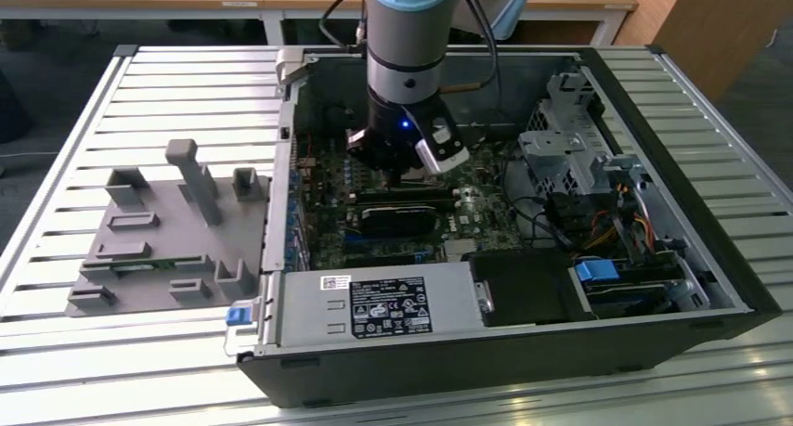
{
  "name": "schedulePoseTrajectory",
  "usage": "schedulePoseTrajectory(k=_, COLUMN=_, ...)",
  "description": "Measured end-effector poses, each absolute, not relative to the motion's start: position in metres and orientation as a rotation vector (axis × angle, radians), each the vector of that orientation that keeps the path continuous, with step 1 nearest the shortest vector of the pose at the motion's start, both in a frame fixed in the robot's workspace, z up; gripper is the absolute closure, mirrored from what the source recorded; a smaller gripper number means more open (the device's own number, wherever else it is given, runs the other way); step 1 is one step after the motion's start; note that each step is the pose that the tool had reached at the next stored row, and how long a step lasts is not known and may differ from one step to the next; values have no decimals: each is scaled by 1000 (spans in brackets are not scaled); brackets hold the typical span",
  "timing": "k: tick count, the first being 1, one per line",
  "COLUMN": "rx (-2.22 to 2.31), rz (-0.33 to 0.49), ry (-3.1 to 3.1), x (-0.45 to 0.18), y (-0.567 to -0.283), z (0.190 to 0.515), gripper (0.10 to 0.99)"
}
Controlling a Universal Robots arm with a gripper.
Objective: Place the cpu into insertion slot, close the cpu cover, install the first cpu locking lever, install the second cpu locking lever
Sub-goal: 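Install the second cpu locking lever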
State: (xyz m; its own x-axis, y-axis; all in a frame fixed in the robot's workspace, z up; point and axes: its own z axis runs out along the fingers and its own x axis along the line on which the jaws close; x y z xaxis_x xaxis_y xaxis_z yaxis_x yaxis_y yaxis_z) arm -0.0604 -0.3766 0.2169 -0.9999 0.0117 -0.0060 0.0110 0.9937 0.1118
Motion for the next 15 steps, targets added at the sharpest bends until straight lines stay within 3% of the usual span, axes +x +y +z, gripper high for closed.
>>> schedulePoseTrajectory(k=15, rx=18, rz=271, ry=3123, x=-71, y=-388, z=205, gripper=980)
